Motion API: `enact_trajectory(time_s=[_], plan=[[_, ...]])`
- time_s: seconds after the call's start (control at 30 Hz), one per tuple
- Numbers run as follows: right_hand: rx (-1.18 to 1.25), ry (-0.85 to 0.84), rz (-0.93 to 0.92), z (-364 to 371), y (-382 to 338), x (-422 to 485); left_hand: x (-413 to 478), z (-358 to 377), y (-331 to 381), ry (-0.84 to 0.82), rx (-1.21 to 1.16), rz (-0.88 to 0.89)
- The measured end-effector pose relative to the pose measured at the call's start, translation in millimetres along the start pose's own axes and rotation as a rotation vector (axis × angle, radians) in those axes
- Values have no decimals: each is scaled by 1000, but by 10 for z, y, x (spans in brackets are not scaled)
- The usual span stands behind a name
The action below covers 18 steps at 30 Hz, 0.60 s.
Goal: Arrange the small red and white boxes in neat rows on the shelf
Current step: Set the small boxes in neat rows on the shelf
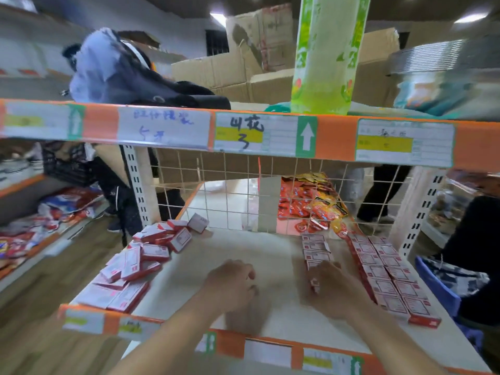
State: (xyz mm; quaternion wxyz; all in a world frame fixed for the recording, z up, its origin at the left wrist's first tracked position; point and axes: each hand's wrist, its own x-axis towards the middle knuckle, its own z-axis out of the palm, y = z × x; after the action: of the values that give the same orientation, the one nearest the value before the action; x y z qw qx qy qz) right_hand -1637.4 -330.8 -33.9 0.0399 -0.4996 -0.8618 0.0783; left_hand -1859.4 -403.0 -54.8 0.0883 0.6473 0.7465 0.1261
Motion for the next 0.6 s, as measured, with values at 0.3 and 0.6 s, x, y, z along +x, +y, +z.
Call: enact_trajectory(time_s=[0.3,0.6], plan=[[36,-129,-246,258,-1069,343,-611,-513,-816,71,16,-249],[153,-157,-431,537,-2055,655,-1225,-726,-1473,276,-13,-539]])
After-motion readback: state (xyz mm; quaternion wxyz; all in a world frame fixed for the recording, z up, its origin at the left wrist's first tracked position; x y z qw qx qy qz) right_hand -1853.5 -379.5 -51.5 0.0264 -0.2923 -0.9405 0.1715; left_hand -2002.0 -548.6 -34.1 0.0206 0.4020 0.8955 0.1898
